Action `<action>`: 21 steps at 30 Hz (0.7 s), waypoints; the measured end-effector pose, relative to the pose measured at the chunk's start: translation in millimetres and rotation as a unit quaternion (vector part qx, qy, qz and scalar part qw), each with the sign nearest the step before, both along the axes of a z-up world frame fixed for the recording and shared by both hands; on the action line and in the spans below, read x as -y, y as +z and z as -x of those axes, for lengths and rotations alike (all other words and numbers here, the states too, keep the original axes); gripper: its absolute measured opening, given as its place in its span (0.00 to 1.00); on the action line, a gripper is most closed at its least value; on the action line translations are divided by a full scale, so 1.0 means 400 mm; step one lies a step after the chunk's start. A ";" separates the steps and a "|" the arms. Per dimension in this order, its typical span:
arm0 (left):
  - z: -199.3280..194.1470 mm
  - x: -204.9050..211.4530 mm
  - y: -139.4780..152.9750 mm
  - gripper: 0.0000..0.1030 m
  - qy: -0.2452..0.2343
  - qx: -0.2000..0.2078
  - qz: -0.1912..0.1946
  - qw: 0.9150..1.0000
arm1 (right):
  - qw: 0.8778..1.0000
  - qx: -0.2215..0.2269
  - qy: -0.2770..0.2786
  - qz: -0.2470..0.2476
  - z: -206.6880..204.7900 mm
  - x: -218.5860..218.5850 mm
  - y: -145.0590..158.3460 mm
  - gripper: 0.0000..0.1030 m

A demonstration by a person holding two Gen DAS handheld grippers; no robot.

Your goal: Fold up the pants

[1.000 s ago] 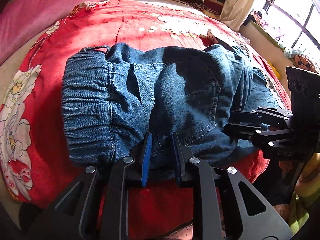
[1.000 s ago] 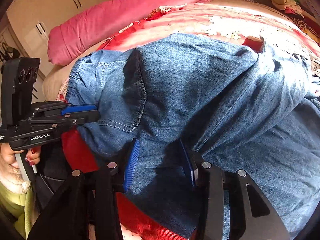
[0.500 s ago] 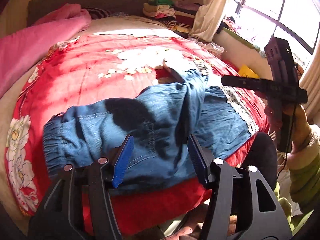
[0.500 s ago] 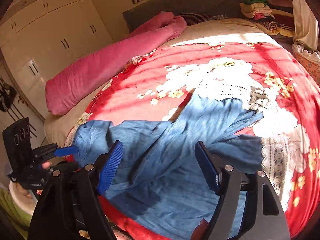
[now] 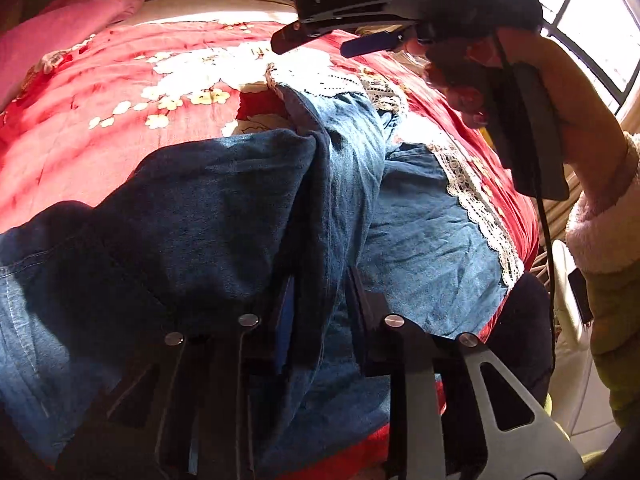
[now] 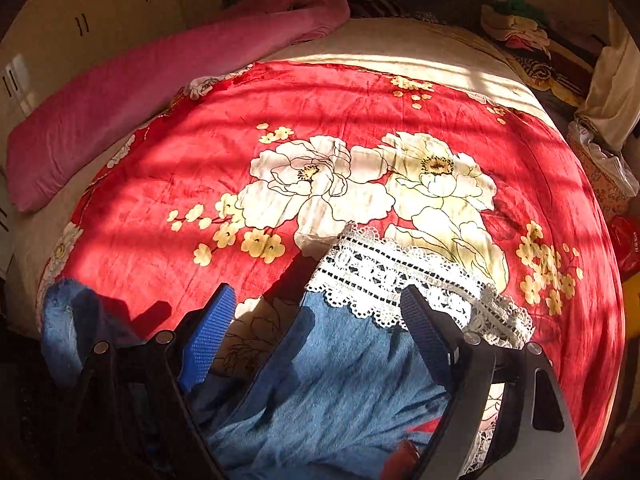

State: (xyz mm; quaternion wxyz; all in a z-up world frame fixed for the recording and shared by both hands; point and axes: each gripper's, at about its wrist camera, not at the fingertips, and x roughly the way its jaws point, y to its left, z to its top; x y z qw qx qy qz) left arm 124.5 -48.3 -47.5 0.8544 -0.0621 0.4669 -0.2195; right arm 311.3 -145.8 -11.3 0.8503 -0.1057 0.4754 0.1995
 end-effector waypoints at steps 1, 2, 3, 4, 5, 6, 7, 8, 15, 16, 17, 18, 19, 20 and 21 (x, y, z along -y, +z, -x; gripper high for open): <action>-0.004 0.002 -0.003 0.09 -0.004 -0.003 0.003 1.000 | 1.000 -0.006 -0.006 0.019 -0.022 -0.013 -0.017 0.81; -0.006 0.005 -0.008 0.08 -0.007 -0.005 0.003 1.000 | 0.999 -0.009 -0.014 0.035 -0.045 -0.023 -0.033 0.81; -0.009 0.006 -0.012 0.06 -0.009 -0.007 0.003 1.000 | 0.999 -0.017 -0.021 0.046 -0.064 -0.030 -0.050 0.81; -0.012 0.009 -0.015 0.05 -0.011 -0.009 0.005 1.000 | 0.998 -0.028 -0.025 0.059 -0.084 -0.037 -0.071 0.81; -0.015 0.012 -0.019 0.04 -0.013 -0.011 0.005 1.000 | 0.996 -0.036 -0.032 0.075 -0.101 -0.041 -0.093 0.80; -0.017 0.014 -0.021 0.03 -0.013 -0.012 0.005 1.000 | 0.994 -0.039 -0.034 0.092 -0.113 -0.045 -0.113 0.73; -0.020 0.017 -0.024 0.02 -0.015 -0.013 0.005 1.000 | 0.993 -0.041 -0.030 0.104 -0.119 -0.046 -0.129 0.59; -0.021 0.018 -0.025 0.01 -0.016 -0.014 0.005 1.000 | 0.993 -0.047 -0.031 0.101 -0.121 -0.038 -0.137 0.23; -0.008 -0.009 0.008 0.01 -0.029 0.001 0.009 1.000 | 0.994 -0.034 -0.067 -0.076 -0.003 0.170 0.009 0.06; -0.004 -0.011 0.016 0.01 -0.035 0.005 0.008 0.999 | 0.992 -0.028 -0.076 -0.096 0.029 0.214 0.036 0.06; 0.000 -0.012 0.023 0.01 -0.040 0.009 0.004 0.999 | 0.990 -0.021 -0.086 -0.111 0.062 0.251 0.063 0.06; 0.006 -0.012 0.031 0.01 -0.045 0.013 -0.001 0.999 | 0.988 -0.014 -0.095 -0.122 0.098 0.291 0.086 0.06; 0.013 -0.011 0.038 0.00 -0.052 0.016 -0.004 0.999 | 0.985 -0.008 -0.105 -0.134 0.138 0.330 0.103 0.06; 0.020 -0.011 0.044 0.00 -0.059 0.020 -0.008 0.998 | 0.983 -0.006 -0.116 -0.146 0.175 0.368 0.114 0.06; 0.029 -0.010 0.050 0.00 -0.068 0.025 -0.012 0.997 | 0.980 -0.006 -0.126 -0.156 0.213 0.403 0.118 0.06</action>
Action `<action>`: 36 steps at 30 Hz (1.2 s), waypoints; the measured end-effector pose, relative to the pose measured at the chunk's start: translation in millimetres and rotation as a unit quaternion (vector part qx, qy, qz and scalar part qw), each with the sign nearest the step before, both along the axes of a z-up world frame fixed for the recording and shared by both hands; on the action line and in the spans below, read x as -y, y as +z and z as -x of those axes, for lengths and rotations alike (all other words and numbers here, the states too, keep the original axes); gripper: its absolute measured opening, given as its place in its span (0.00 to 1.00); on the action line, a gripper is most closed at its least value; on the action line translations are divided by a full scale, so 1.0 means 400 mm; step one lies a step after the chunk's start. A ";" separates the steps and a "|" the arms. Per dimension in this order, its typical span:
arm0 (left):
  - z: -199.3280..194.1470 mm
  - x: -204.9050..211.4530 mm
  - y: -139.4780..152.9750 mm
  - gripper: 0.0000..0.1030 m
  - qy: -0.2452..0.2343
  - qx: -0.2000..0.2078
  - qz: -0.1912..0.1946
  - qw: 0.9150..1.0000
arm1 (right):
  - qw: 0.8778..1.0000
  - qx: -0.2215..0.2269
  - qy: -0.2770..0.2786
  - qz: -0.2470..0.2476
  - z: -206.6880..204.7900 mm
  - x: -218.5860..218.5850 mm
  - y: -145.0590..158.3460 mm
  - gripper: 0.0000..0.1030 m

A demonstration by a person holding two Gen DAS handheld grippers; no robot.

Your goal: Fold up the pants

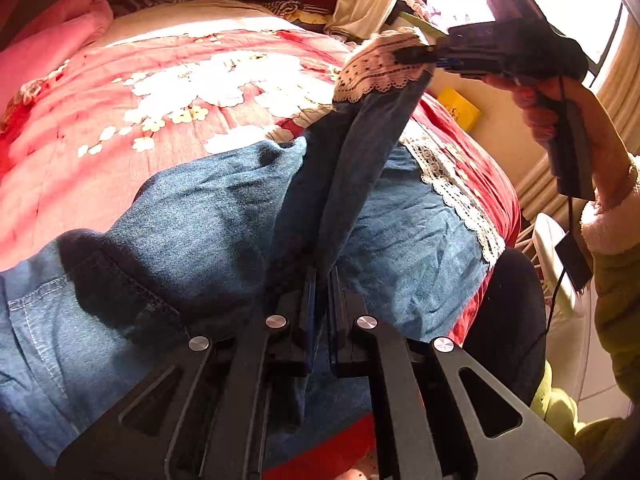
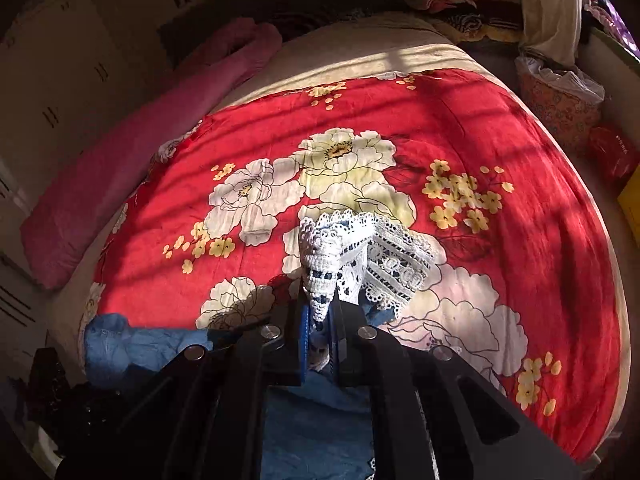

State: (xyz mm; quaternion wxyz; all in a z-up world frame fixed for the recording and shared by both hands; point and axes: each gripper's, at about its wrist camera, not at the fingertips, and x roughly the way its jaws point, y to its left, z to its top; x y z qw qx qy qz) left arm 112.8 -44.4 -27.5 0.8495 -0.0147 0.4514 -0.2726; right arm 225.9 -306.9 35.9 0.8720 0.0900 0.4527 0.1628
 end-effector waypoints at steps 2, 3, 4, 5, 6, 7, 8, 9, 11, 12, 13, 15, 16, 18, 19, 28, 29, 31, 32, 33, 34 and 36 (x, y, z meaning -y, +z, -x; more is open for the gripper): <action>0.017 0.004 0.005 0.00 -0.014 0.004 -0.003 1.000 | 1.000 -0.006 -0.017 -0.012 0.076 0.054 -0.012 0.06; 0.024 0.006 0.005 0.00 -0.022 0.004 -0.003 1.000 | 1.000 -0.011 -0.024 -0.014 0.113 0.075 -0.026 0.06; 0.036 0.011 0.002 0.00 -0.030 0.005 -0.003 1.000 | 0.999 -0.015 -0.031 -0.016 0.147 0.091 -0.045 0.06; 0.047 0.019 -0.002 0.00 -0.039 0.002 -0.004 0.999 | 0.999 -0.020 -0.040 -0.015 0.178 0.104 -0.068 0.06; 0.055 0.025 -0.010 0.01 -0.043 0.001 -0.006 0.999 | 0.998 -0.028 -0.047 -0.017 0.203 0.117 -0.092 0.06; 0.061 0.032 -0.017 0.01 -0.046 0.000 -0.008 0.999 | 0.998 -0.034 -0.054 -0.027 0.230 0.128 -0.114 0.06; 0.068 0.039 -0.025 0.01 -0.051 -0.002 -0.012 0.999 | 0.997 -0.040 -0.064 -0.035 0.252 0.141 -0.135 0.06; 0.073 0.044 -0.031 0.01 -0.053 0.000 -0.015 0.998 | 0.995 -0.044 -0.071 -0.045 0.273 0.151 -0.153 0.07; 0.080 0.053 -0.039 0.01 -0.055 0.004 -0.023 0.998 | 0.994 -0.048 -0.081 -0.063 0.300 0.170 -0.181 0.07; 0.081 0.057 -0.041 0.01 -0.055 0.007 -0.026 0.998 | 0.992 -0.049 -0.087 -0.074 0.311 0.177 -0.192 0.10; 0.081 0.060 -0.041 0.01 -0.055 0.011 -0.029 0.998 | 0.991 -0.051 -0.090 -0.085 0.316 0.184 -0.201 0.10; 0.079 0.068 -0.042 0.02 -0.056 0.020 -0.034 0.998 | 0.989 -0.051 -0.098 -0.095 0.321 0.191 -0.211 0.10; 0.075 0.071 -0.045 0.03 -0.056 0.021 -0.036 0.998 | 0.989 -0.052 -0.096 -0.097 0.319 0.188 -0.214 0.10; 0.066 0.077 -0.054 0.03 -0.054 0.021 -0.046 0.997 | 0.989 -0.052 -0.096 -0.102 0.320 0.187 -0.217 0.07; 0.063 0.077 -0.058 0.00 -0.052 0.020 -0.049 0.997 | 0.989 -0.050 -0.096 -0.105 0.320 0.186 -0.215 0.07; 0.115 -0.001 0.023 0.00 -0.076 0.021 -0.023 0.997 | 0.988 -0.059 -0.066 -0.125 0.388 0.162 -0.206 0.07; 0.120 -0.001 0.019 0.00 -0.079 0.020 -0.031 0.996 | 0.989 -0.069 -0.063 -0.115 0.393 0.151 -0.224 0.07; 0.126 -0.003 -0.003 0.00 -0.079 0.008 -0.036 0.996 | 0.988 -0.090 -0.065 -0.111 0.398 0.140 -0.265 0.08; 0.127 -0.004 -0.019 0.00 -0.079 0.000 -0.035 0.996 | 0.986 -0.097 -0.072 -0.112 0.401 0.141 -0.281 0.09; 0.126 -0.003 -0.034 0.00 -0.078 -0.006 -0.036 0.996 | 0.985 -0.103 -0.077 -0.119 0.405 0.145 -0.293 0.09; 0.129 0.000 -0.048 0.00 -0.078 -0.011 -0.038 0.996 | 0.983 -0.106 -0.082 -0.125 0.411 0.149 -0.300 0.09; 0.138 0.004 -0.066 0.00 -0.077 -0.019 -0.035 0.996 | 0.982 -0.107 -0.088 -0.125 0.421 0.157 -0.304 0.10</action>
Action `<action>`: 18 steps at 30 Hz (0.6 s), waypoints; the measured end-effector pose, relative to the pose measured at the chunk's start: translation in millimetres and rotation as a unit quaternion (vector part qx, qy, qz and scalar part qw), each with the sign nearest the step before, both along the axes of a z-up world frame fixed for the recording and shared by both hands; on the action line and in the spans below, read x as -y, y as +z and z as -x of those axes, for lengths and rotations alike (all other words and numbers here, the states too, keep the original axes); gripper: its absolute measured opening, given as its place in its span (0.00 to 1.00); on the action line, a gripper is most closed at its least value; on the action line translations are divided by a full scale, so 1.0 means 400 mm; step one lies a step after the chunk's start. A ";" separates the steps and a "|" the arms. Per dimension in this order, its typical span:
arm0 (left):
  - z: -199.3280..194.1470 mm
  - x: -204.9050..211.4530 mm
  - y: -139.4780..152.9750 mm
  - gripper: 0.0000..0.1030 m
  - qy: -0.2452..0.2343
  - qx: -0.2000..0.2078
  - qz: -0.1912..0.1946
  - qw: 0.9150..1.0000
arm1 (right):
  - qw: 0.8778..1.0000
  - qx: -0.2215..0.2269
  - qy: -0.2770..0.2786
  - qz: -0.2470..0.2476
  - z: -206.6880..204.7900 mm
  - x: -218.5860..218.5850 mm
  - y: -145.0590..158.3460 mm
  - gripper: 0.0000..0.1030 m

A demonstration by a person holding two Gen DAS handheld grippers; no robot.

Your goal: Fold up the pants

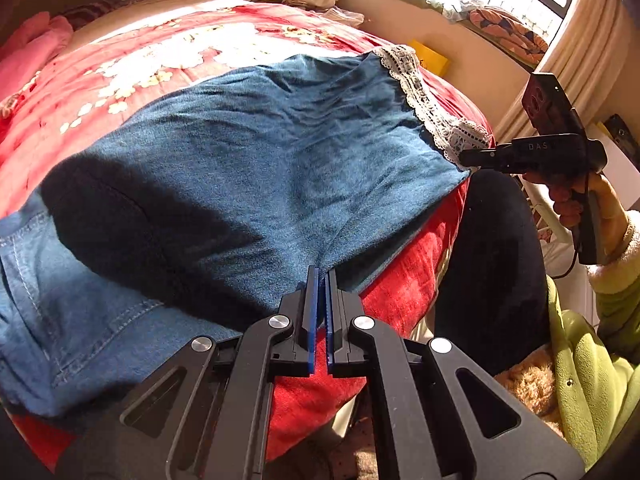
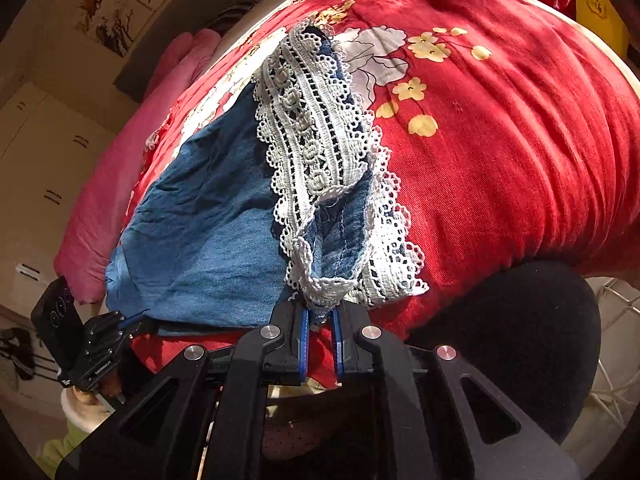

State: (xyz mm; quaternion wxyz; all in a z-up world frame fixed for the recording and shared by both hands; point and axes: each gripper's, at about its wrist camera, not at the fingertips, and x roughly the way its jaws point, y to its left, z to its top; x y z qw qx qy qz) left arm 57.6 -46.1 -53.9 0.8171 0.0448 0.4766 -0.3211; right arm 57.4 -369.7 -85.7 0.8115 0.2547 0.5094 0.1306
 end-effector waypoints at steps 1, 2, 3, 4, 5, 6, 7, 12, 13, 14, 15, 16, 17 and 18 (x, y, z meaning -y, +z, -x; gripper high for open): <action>0.002 0.003 -0.007 0.00 0.001 0.000 -0.001 1.000 | 1.000 -0.003 -0.004 0.003 0.004 0.006 -0.001 0.11; 0.003 0.005 -0.013 0.00 0.002 0.001 -0.004 1.000 | 1.000 -0.006 -0.005 0.006 0.007 0.011 -0.002 0.14; 0.003 0.006 -0.017 0.00 0.003 0.002 -0.005 1.000 | 1.000 -0.007 -0.006 0.006 0.012 0.017 0.000 0.19; 0.002 0.006 -0.021 0.00 0.006 0.001 -0.004 1.000 | 1.000 -0.005 -0.010 0.005 0.019 0.024 0.005 0.19; 0.000 0.004 -0.022 0.00 0.008 0.001 -0.001 1.000 | 1.000 -0.003 -0.015 0.016 0.026 0.027 0.013 0.25; 0.000 0.001 -0.022 0.00 0.011 0.001 0.003 1.000 | 0.999 0.003 -0.020 0.038 0.034 0.031 0.025 0.36; -0.002 -0.001 -0.022 0.00 0.011 0.001 0.007 1.000 | 0.998 0.013 -0.027 0.059 0.043 0.034 0.039 0.40; 0.020 -0.015 -0.005 0.14 0.019 0.010 0.028 0.999 | 0.994 0.063 -0.025 0.091 0.049 0.023 0.102 0.51; 0.027 -0.024 0.004 0.25 0.024 0.010 0.035 0.999 | 0.992 0.072 -0.015 0.102 0.043 0.009 0.108 0.51; 0.035 -0.033 0.015 0.30 0.030 0.014 0.041 0.999 | 0.990 0.081 -0.004 0.114 0.038 -0.010 0.116 0.51; 0.046 -0.050 0.030 0.35 0.039 0.022 0.050 0.998 | 0.988 0.090 0.008 0.121 0.033 -0.029 0.123 0.52; 0.056 -0.071 0.043 0.35 0.051 0.027 0.058 0.997 | 0.987 0.100 0.026 0.122 0.028 -0.052 0.130 0.52; 0.066 -0.095 0.056 0.35 0.068 0.031 0.064 0.995 | 0.985 0.109 0.047 0.121 0.020 -0.077 0.134 0.53; 0.074 -0.124 0.069 0.38 0.087 0.036 0.070 0.993 | 0.983 0.116 0.064 0.125 0.009 -0.102 0.134 0.55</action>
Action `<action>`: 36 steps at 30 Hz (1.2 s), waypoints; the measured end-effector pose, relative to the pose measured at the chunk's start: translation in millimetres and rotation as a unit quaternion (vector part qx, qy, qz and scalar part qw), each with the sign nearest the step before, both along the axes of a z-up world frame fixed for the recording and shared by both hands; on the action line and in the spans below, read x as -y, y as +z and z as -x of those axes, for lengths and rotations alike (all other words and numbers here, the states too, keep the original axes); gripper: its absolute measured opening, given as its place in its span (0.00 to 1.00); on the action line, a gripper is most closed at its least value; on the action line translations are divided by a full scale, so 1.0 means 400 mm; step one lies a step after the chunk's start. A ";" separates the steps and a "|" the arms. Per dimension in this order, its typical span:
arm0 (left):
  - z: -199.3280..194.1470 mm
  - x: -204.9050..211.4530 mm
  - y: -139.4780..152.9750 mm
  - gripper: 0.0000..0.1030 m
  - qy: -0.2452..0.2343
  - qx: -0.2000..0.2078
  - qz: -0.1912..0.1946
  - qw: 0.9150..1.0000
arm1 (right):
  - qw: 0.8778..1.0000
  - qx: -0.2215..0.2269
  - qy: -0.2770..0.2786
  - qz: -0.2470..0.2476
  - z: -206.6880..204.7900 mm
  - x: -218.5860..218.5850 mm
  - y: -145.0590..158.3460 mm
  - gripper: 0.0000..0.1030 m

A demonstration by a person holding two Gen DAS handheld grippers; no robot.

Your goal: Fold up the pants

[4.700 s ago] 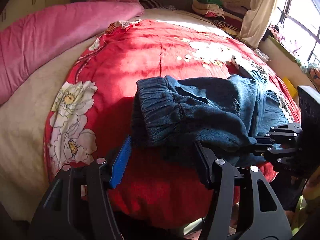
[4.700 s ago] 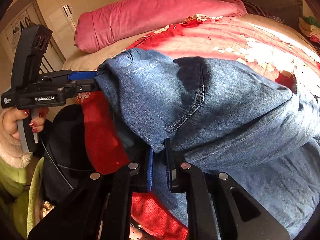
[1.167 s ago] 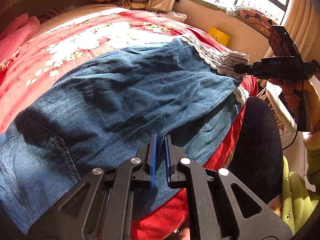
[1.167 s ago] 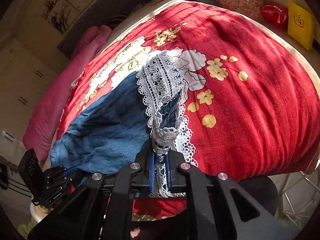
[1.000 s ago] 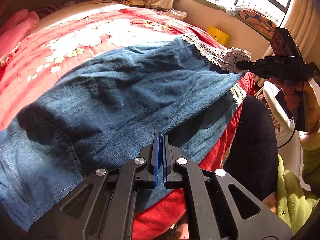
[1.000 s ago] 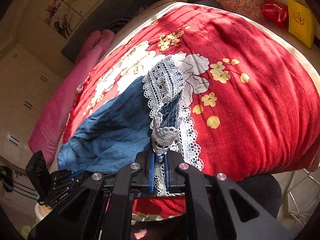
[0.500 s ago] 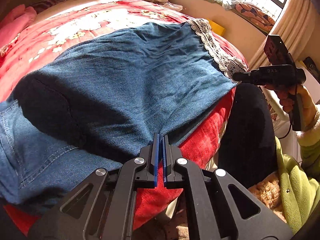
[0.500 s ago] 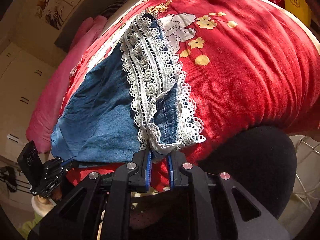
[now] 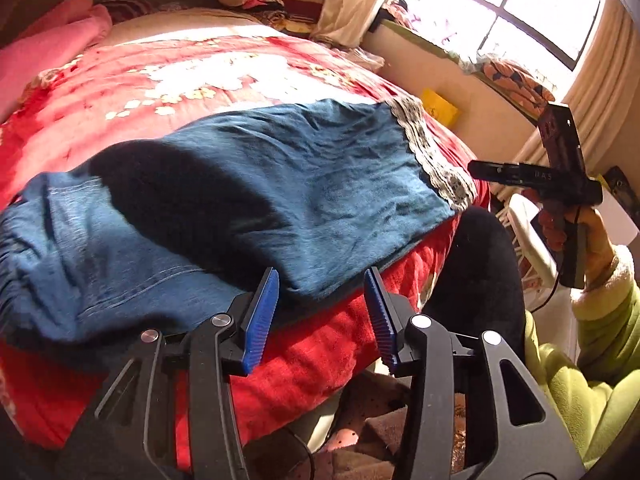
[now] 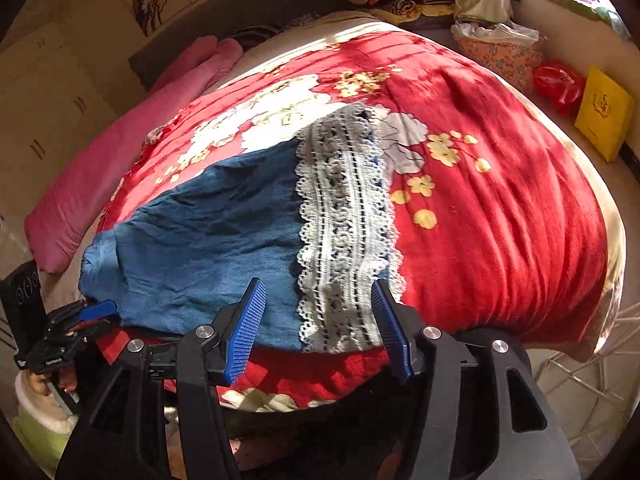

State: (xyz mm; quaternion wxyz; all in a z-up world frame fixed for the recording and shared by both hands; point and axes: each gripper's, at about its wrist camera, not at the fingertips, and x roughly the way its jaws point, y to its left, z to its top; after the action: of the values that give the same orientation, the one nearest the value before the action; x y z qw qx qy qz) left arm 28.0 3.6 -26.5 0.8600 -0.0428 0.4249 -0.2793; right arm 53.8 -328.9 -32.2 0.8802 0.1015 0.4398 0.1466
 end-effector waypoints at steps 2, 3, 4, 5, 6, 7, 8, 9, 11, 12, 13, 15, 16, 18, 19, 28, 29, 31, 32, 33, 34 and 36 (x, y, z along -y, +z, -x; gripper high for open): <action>0.016 -0.071 0.022 0.44 0.048 0.010 0.011 0.999 | 0.999 0.004 0.038 0.016 -0.019 -0.053 -0.003 0.59; 0.024 -0.108 0.029 0.47 0.074 0.013 0.014 0.997 | 0.998 0.005 0.054 0.023 -0.030 -0.081 -0.006 0.59; 0.030 -0.149 0.034 0.50 0.105 0.014 0.015 0.994 | 0.997 0.002 0.070 0.029 -0.041 -0.102 -0.016 0.60; 0.037 -0.190 0.035 0.51 0.139 0.014 0.013 0.990 | 0.996 -0.006 0.077 0.038 -0.052 -0.116 -0.030 0.61; 0.040 -0.229 0.034 0.55 0.169 0.013 0.012 0.985 | 0.996 -0.017 0.071 0.054 -0.066 -0.124 -0.050 0.61; 0.041 -0.268 0.030 0.57 0.198 0.009 0.012 0.980 | 0.995 -0.031 0.064 0.072 -0.079 -0.126 -0.074 0.61; 0.038 -0.302 0.023 0.58 0.221 0.001 0.015 0.975 | 0.994 -0.045 0.061 0.078 -0.090 -0.126 -0.097 0.62; 0.036 -0.331 0.014 0.59 0.241 -0.009 0.021 0.970 | 0.994 -0.049 0.057 0.075 -0.094 -0.123 -0.113 0.62; 0.019 -0.372 -0.006 0.65 0.266 -0.029 0.043 0.963 | 0.995 -0.038 0.057 0.078 -0.090 -0.125 -0.119 0.62; 0.010 -0.385 -0.015 0.67 0.274 -0.039 0.057 0.959 | 0.994 -0.033 0.059 0.082 -0.087 -0.127 -0.118 0.62; -0.002 -0.393 -0.022 0.67 0.276 -0.047 0.078 0.957 | 0.994 -0.031 0.059 0.081 -0.084 -0.126 -0.117 0.62; -0.027 -0.398 -0.036 0.65 0.277 -0.060 0.112 0.952 | 0.995 -0.033 0.058 0.076 -0.083 -0.119 -0.116 0.62; -0.039 -0.391 -0.038 0.45 0.280 -0.063 0.108 0.952 | 0.995 -0.034 0.056 0.072 -0.082 -0.115 -0.114 0.62; -0.065 -0.375 -0.033 0.31 0.278 -0.065 0.095 0.954 | 0.996 -0.035 0.054 0.066 -0.082 -0.109 -0.112 0.62; -0.074 -0.371 -0.025 0.30 0.274 -0.067 0.091 0.955 | 0.996 -0.036 0.053 0.065 -0.081 -0.106 -0.111 0.62; -0.073 -0.445 -0.025 0.30 0.286 -0.074 0.025 0.955 | 0.995 -0.032 0.053 0.073 -0.070 -0.103 -0.119 0.62; -0.068 -0.441 -0.048 0.30 0.280 -0.084 0.023 0.956 | 0.995 -0.033 0.055 0.073 -0.070 -0.103 -0.117 0.62; -0.053 -0.436 -0.073 0.31 0.272 -0.088 0.033 0.958 | 0.996 -0.037 0.051 0.065 -0.067 -0.097 -0.102 0.62; -0.047 -0.436 -0.076 0.32 0.270 -0.086 0.038 0.958 | 0.997 -0.031 0.048 0.056 -0.062 -0.092 -0.088 0.62; -0.042 -0.434 -0.075 0.34 0.265 -0.084 0.041 0.960 | 0.998 -0.020 0.047 0.048 -0.058 -0.085 -0.071 0.62; -0.036 -0.431 -0.070 0.42 0.261 -0.080 0.040 0.961 | 0.998 -0.011 0.046 0.045 -0.055 -0.076 -0.059 0.62; -0.022 -0.428 -0.054 0.52 0.263 -0.073 0.035 0.961 | 0.998 -0.017 0.037 0.055 -0.062 -0.057 -0.064 0.63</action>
State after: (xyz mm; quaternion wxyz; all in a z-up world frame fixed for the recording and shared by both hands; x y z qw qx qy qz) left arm 36.7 174.8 -48.1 0.8675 -0.2036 0.4506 -0.0542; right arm 78.8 -305.9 -57.9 0.8709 0.0391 0.4654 0.1532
